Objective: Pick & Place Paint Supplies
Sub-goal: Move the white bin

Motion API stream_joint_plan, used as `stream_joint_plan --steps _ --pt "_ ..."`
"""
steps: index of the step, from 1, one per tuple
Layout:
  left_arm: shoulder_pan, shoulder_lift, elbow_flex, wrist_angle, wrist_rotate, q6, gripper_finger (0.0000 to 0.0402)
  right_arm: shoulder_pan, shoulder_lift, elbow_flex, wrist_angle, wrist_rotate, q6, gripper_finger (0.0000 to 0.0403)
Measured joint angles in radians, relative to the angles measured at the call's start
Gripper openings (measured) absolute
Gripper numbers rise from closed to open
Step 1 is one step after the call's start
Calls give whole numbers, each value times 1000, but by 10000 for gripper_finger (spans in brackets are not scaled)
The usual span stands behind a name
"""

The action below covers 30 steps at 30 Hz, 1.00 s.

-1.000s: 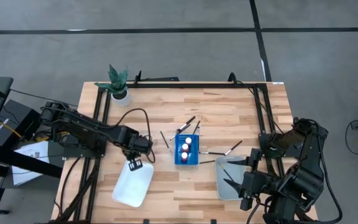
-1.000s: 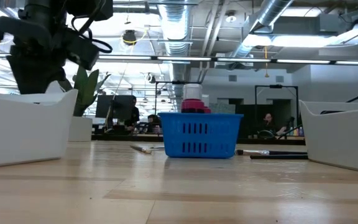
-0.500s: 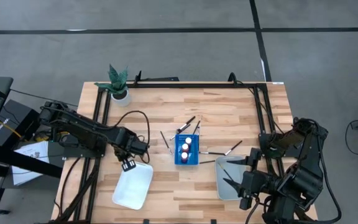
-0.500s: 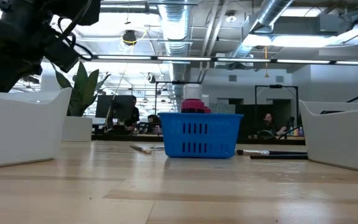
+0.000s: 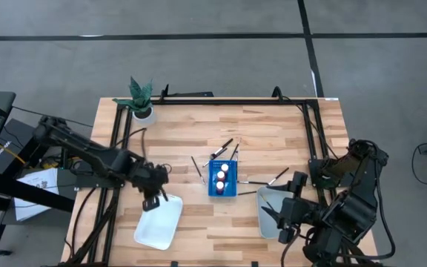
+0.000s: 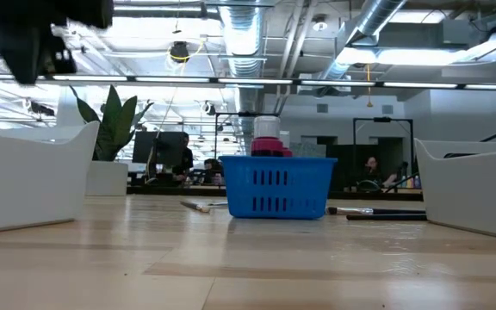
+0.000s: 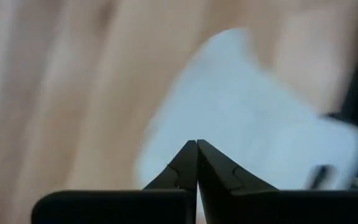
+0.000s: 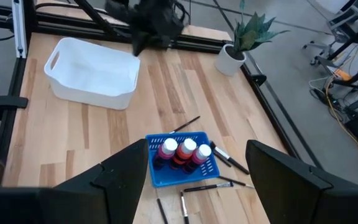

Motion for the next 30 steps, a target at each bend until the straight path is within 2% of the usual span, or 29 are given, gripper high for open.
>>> stream_joint_plan --steps 4,10,14,21,30 --pt "-66 25 2 198 0 14 0 2 0 0 4 0 0 265" --pt "-83 212 1 220 8 31 0 18 0 0 23 1 -8 265" --pt "-63 283 1 296 8 72 0 18 0 0 24 1 -11 265" --pt "7 299 1 315 -19 126 0 17 0 0 24 1 -11 265" --pt "52 295 1 255 -28 135 0 30 0 0 24 -1 -8 265"
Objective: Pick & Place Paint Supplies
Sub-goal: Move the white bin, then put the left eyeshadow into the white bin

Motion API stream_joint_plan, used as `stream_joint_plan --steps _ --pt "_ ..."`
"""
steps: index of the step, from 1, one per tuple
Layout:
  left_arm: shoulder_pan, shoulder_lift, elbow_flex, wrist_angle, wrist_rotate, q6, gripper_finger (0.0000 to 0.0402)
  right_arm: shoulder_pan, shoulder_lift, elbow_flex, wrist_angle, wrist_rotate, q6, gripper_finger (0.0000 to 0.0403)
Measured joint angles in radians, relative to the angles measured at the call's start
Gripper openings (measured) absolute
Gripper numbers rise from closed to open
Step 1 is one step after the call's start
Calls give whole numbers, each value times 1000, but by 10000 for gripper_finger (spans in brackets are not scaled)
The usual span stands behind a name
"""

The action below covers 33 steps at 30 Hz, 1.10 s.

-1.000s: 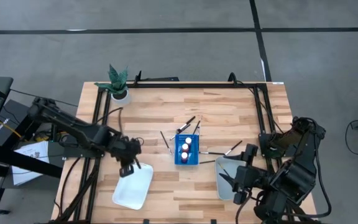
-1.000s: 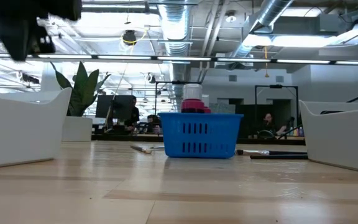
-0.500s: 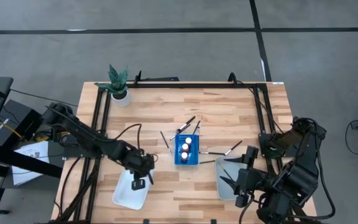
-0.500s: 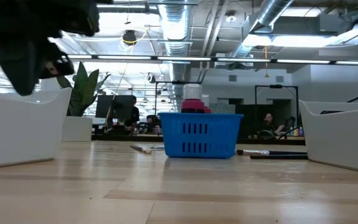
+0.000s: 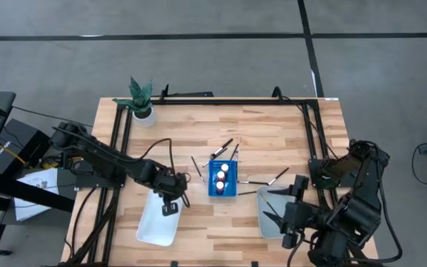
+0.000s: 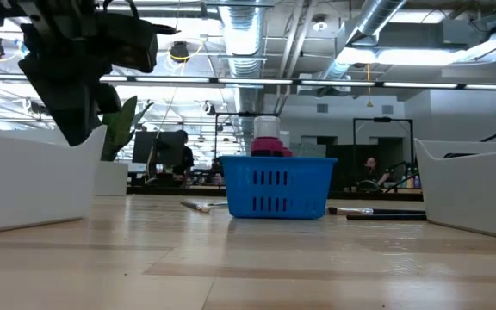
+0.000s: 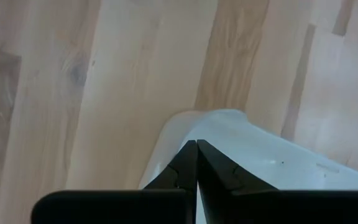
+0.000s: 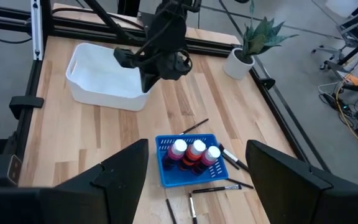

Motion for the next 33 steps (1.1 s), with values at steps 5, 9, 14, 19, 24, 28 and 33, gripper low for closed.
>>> stream_joint_plan --steps 5,9,14,19,24,28,33 --pt "0 -13 0 -57 -45 -7 0 1 0 0 0 0 0 265" --pt "0 -24 0 -57 -45 -8 0 1 0 0 0 0 0 265" --pt "0 -85 -1 -28 13 28 0 1 0 0 3 -1 0 265" --pt "0 -189 0 121 -57 152 4 1 0 0 8 -1 0 265" --pt "64 -206 0 108 -248 324 37 1 0 0 9 -1 -3 265" --pt "186 -158 0 113 -246 414 84 0 0 0 27 -2 -26 265" --pt "324 -64 0 133 -126 508 131 -2 0 0 26 -22 -26 265"
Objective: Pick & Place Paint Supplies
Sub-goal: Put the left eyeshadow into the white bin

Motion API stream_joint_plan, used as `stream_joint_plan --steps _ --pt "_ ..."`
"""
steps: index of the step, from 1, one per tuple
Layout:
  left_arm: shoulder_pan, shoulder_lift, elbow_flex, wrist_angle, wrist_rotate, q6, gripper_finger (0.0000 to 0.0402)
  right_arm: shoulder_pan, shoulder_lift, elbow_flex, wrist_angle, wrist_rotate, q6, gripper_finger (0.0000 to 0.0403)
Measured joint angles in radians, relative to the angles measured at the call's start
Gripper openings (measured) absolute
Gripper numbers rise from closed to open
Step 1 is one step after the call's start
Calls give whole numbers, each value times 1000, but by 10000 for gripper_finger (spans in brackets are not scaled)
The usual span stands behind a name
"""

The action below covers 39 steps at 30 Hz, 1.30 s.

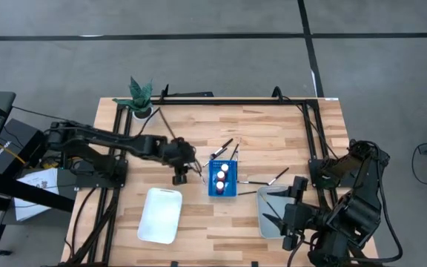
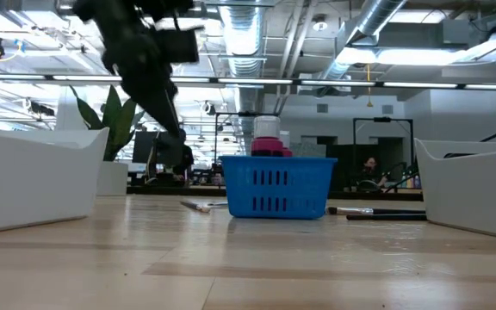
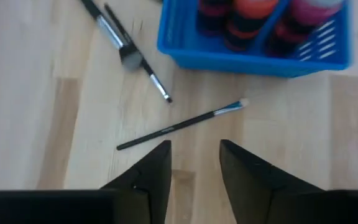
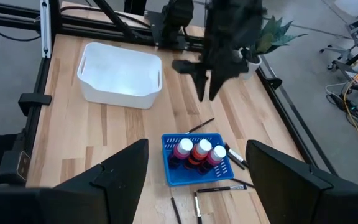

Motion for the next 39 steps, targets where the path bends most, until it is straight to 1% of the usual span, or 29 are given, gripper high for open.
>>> stream_joint_plan --steps 4,8,12,19,26,29,32,35,39 --pt "37 90 0 57 84 15 130 4 0 0 -2 -1 0 265" --pt "15 169 0 118 124 23 109 14 0 0 -3 -2 0 265" --pt "-20 217 0 133 127 27 98 22 0 0 -3 -2 0 265" --pt "-72 245 0 223 127 64 111 27 0 0 -2 -2 0 265" --pt "-73 263 2 298 129 64 109 27 0 0 -1 -2 0 265" --pt "-73 310 6 305 150 65 104 28 0 0 -1 -2 0 265" --pt "-73 359 29 294 140 71 100 28 0 0 -2 -2 0 265" --pt "-73 373 65 306 136 94 96 28 0 0 -2 -6 0 265" --pt "-70 381 74 286 135 97 95 29 0 0 -2 -25 0 265"
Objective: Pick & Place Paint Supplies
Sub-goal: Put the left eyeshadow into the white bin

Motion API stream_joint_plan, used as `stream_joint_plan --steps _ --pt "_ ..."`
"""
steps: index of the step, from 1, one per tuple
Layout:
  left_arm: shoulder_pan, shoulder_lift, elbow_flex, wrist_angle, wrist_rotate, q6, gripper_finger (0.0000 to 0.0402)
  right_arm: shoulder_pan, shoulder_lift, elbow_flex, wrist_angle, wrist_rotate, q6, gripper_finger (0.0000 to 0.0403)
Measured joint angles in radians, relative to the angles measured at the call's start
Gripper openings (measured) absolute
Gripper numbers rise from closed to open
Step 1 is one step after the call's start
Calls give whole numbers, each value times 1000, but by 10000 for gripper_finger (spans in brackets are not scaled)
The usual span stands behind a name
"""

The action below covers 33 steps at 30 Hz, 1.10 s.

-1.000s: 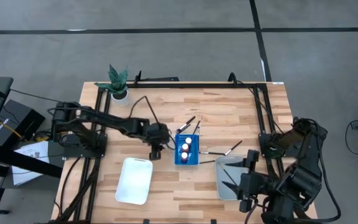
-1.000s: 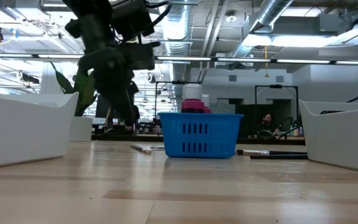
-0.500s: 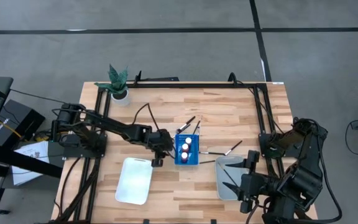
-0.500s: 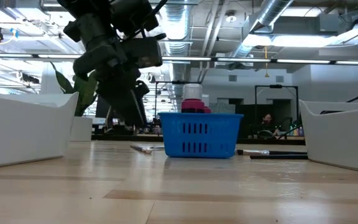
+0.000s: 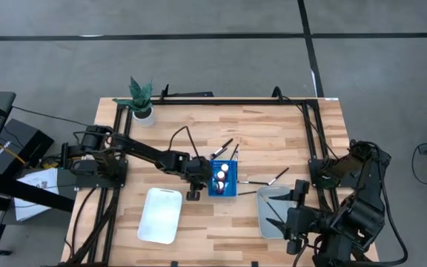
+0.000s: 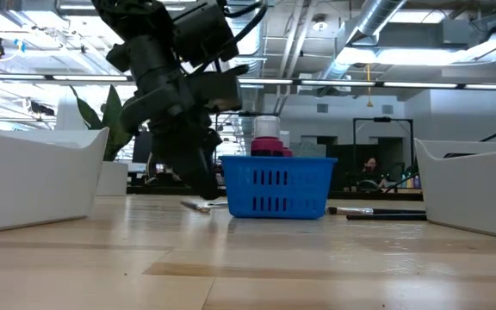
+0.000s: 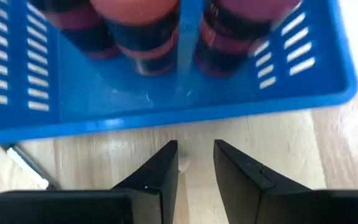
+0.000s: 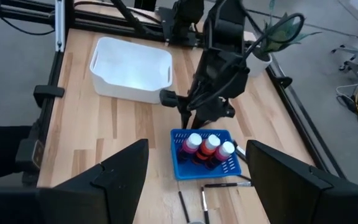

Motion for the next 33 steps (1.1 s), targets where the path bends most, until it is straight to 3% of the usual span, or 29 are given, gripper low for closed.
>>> stream_joint_plan --steps 21,28,33 --pt "9 72 2 6 -1 18 95 7 0 0 0 -2 8 265" --pt "3 -26 -7 -25 -2 21 95 7 0 0 0 -2 8 265" --pt "-24 -105 -6 -160 -2 -4 95 7 0 0 2 -2 11 265"
